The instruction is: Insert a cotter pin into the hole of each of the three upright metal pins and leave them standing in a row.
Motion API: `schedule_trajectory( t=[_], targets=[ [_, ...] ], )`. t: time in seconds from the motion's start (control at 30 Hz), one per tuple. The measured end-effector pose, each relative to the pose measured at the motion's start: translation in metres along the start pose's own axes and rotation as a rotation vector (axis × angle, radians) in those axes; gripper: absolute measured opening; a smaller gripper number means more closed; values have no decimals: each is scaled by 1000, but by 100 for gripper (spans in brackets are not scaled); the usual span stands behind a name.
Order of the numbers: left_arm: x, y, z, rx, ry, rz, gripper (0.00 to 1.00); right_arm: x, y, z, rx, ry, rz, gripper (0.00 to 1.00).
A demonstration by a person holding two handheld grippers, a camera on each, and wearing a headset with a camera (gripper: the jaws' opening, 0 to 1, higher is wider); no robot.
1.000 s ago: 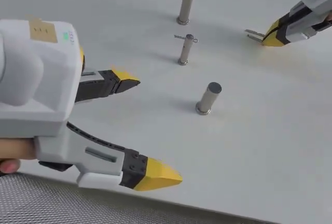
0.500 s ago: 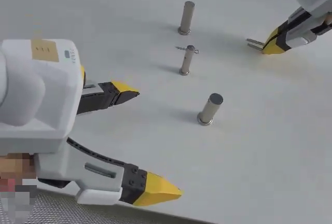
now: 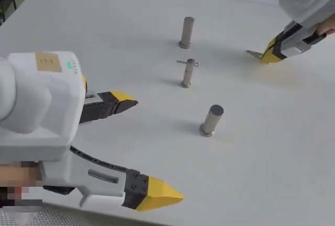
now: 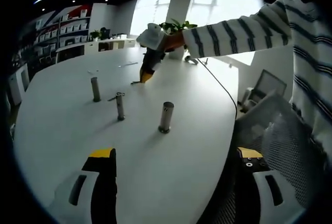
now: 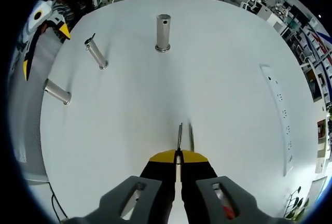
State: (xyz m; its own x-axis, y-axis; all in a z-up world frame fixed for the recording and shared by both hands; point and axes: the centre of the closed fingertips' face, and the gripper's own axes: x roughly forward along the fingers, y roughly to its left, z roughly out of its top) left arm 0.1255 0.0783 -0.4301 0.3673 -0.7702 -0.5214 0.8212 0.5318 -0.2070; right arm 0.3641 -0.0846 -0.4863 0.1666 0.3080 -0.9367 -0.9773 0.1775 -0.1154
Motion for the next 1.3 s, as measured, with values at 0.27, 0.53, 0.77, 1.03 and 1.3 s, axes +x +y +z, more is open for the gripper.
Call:
schedule_trajectory(
  t=[0.27,0.53,0.77,1.03,1.3],
  targets=[
    [0,3,12,7,-26,15,93,-32,12,7,-63,-41,-54,0],
    [5,5,30,7,-60,25,90,-57,17,15,-105,-133,-129,0],
    [15,8,48,-12,-107,19,88,-79,41,22,-108,-219,-197,0],
    [28,10,63,-19,-121,-2,86,-97,67,31,-126,-310,-263,0],
    [39,14,88,-48,-167,-30,77,-112,90,40,-151,-378,-351,0]
  ],
)
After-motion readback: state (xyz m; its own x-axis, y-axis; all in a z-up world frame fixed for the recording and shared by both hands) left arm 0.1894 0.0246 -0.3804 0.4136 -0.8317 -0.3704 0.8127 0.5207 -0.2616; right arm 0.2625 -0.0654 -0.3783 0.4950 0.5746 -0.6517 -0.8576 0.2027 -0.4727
